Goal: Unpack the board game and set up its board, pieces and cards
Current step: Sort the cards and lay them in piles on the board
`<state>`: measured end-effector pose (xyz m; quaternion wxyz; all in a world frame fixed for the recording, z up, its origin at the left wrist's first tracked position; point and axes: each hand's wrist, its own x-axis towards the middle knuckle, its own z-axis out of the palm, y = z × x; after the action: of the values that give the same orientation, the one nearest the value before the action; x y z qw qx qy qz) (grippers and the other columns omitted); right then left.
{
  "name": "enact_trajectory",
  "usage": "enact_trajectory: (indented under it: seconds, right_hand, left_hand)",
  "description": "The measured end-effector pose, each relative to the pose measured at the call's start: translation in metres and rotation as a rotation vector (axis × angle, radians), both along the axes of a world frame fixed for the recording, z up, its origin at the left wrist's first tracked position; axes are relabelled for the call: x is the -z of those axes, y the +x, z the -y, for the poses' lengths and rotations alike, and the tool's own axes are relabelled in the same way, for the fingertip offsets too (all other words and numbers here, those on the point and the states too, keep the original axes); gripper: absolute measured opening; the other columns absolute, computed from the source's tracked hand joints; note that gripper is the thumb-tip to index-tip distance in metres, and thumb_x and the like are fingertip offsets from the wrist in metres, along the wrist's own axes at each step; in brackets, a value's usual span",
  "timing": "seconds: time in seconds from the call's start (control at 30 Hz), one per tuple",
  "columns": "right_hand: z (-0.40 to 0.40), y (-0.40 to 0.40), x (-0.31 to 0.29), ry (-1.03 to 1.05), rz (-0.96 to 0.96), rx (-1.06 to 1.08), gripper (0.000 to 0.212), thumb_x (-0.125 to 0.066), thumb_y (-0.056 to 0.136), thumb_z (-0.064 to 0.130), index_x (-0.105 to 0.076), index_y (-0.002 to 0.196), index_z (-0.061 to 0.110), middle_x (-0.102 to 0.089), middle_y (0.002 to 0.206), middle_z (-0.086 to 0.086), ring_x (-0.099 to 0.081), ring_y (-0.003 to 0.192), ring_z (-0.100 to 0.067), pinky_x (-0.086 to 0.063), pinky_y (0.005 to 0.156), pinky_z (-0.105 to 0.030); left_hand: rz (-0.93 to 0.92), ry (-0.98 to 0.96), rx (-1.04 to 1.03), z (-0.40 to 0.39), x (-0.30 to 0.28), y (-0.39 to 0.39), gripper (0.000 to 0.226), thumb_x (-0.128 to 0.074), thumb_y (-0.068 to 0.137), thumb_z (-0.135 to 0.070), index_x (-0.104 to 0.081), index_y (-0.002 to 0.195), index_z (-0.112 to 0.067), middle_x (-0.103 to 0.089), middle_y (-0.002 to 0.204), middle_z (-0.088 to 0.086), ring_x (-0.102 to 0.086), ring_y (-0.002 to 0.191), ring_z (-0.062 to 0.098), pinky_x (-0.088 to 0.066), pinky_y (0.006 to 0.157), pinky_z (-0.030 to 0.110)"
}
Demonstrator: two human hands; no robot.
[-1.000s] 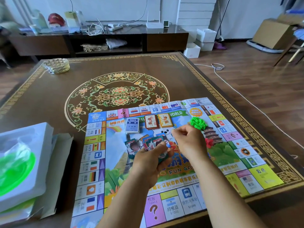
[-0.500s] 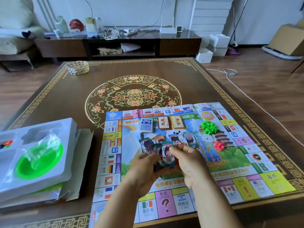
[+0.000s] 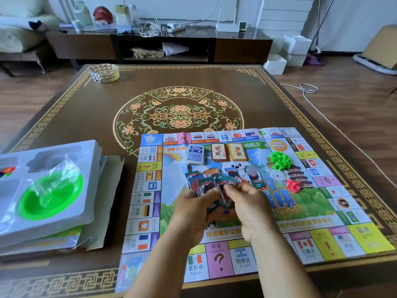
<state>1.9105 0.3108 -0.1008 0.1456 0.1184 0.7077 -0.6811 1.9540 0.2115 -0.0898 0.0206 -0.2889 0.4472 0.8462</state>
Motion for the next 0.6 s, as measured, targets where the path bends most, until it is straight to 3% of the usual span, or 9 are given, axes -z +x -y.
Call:
enact_trajectory:
  seconds: [0.1, 0.3, 0.6]
  right_hand:
    - [-0.0017, -0.0017, -0.0005, 0.013, -0.015, 0.027, 0.012, -0.069, 0.084, 0.019, -0.068, 0.074, 0.013, -0.071, 0.078, -0.004, -0.059, 0.070, -0.015, -0.044, 0.060, -0.025]
    - [-0.0007, 0.0012, 0.0004, 0.033, -0.053, -0.017, 0.012, -0.071, 0.083, 0.019, -0.071, 0.072, 0.015, -0.074, 0.076, -0.005, -0.066, 0.076, -0.021, -0.053, 0.073, -0.036]
    - [-0.0028, 0.0025, -0.0038, 0.092, -0.093, -0.094, 0.008, -0.068, 0.085, 0.020, -0.071, 0.077, 0.021, -0.072, 0.075, 0.005, -0.060, 0.067, -0.007, -0.043, 0.058, -0.022]
  left_hand:
    - [-0.003, 0.048, 0.011, 0.0035, -0.0010, -0.0003, 0.013, -0.052, 0.095, -0.011, -0.063, 0.099, -0.006, -0.071, 0.090, 0.014, -0.069, 0.078, 0.025, -0.057, 0.056, 0.028]
    - [0.007, -0.002, -0.027, 0.0036, 0.0014, -0.0002, 0.012, -0.060, 0.090, -0.013, -0.064, 0.101, -0.007, -0.073, 0.080, 0.010, -0.070, 0.063, 0.019, -0.057, 0.052, 0.026]
    - [-0.005, 0.009, -0.060, 0.0075, 0.0026, -0.0031, 0.018, -0.067, 0.085, -0.011, -0.065, 0.102, -0.005, -0.074, 0.082, 0.008, -0.072, 0.069, 0.019, -0.058, 0.057, 0.027]
